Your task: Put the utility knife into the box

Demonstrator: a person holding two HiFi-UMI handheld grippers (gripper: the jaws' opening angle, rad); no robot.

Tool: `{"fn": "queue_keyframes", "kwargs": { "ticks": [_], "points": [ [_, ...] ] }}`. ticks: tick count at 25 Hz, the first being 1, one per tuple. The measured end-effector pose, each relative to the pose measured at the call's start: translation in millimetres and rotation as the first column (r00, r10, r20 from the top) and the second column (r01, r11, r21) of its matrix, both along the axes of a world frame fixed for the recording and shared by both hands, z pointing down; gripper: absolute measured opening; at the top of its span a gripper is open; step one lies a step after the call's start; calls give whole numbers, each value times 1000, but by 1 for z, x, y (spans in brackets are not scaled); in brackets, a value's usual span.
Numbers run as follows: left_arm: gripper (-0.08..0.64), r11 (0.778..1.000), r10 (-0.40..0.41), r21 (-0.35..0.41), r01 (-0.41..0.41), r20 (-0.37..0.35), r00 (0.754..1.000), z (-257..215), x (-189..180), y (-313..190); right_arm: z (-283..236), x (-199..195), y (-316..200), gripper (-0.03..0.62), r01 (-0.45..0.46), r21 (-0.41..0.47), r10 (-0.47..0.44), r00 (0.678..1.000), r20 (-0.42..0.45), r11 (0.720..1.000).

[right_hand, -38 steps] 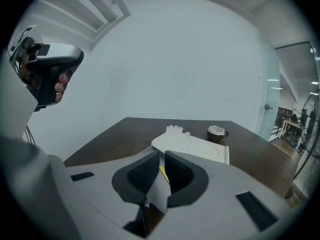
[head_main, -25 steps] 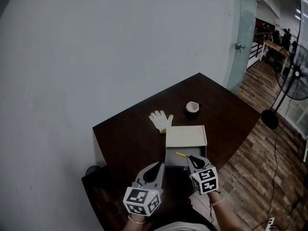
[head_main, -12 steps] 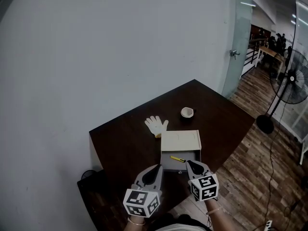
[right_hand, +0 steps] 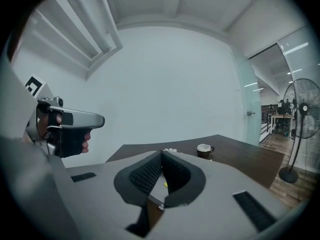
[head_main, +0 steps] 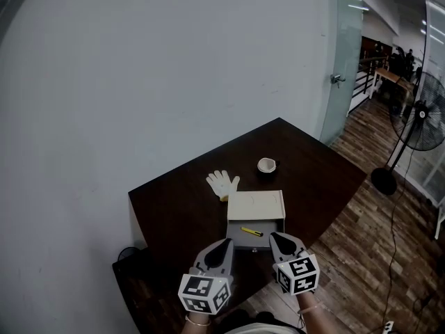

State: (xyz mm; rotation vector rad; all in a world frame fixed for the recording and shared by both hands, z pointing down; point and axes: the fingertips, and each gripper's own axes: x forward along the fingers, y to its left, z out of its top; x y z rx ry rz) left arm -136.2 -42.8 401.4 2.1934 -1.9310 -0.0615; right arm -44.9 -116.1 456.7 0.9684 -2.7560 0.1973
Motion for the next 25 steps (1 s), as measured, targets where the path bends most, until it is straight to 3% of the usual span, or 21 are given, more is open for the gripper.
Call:
{"fn": "queue_keyframes", "kwargs": {
  "ticks": [25],
  "points": [
    [17, 999, -50, -17, 50, 18, 999, -4, 53, -25, -38, 56, -6, 6, 54, 29, -56, 996, 76, 998]
  ]
}}
